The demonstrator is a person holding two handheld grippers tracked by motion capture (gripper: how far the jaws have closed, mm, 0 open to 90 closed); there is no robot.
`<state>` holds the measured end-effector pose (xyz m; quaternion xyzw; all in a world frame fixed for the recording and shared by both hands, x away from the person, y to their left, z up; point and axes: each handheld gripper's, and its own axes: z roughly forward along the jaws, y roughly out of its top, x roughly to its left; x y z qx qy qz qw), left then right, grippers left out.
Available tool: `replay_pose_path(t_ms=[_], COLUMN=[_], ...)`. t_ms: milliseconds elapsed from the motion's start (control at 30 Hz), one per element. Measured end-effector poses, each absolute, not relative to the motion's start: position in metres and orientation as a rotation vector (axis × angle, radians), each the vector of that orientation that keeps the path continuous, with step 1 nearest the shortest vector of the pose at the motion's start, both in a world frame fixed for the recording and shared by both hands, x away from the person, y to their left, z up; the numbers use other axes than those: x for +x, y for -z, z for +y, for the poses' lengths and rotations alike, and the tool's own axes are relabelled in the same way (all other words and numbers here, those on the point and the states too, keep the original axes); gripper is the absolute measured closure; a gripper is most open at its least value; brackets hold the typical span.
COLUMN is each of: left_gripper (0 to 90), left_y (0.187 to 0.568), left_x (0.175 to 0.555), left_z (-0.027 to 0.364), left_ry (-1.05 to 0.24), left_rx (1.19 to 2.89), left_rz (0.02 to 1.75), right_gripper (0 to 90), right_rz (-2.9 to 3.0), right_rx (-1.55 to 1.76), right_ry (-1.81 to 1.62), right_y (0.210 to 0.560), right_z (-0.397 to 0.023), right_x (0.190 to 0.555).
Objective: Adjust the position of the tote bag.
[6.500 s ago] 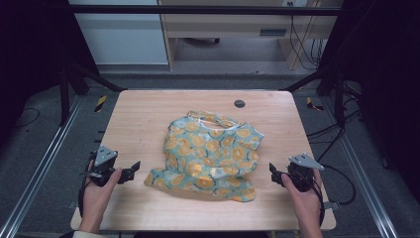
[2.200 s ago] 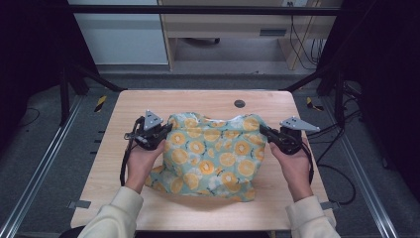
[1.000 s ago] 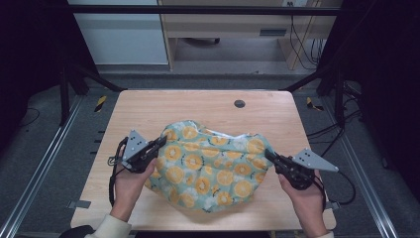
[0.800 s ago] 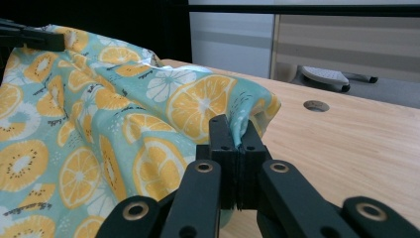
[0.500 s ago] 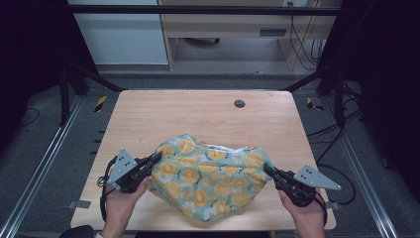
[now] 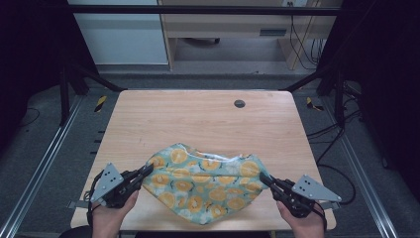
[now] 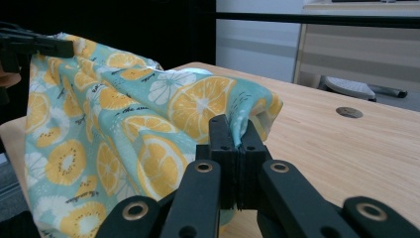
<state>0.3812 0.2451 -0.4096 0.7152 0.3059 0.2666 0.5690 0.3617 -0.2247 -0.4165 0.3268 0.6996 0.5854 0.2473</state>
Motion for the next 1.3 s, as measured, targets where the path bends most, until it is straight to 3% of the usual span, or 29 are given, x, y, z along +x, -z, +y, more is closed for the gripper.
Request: replay_pose_path(t_ms=[300,633,833,1300], left_gripper=[90.0,90.0,90.0,90.0], left_y=[0.422,0.44,0.45,0.468], left_x=[0.366,0.373,0.377,0.395], left_z=[0.251,0.241,0.232,0.217], left_ry=[-0.537,-0.462,-0.464,-0.473], left_rx=[1.734,1.966,2.101,2.243], left_rz=[0.671,0.594,0.564,0.587], right_gripper=[88.6,88.6,88.4,87.8], right_rz=[1.976,2.104,2.15,2.245], right_rx=[0.86,0.865,0.881,0.935], right_ry=[-1.602,-1.528,-1.488,-1.367], right_y=[0.427,0.441,0.447,0.46], right_z=[-0.23,-0.236,-0.237,-0.23], right_x=[0.347,0.347,0.351,0.367])
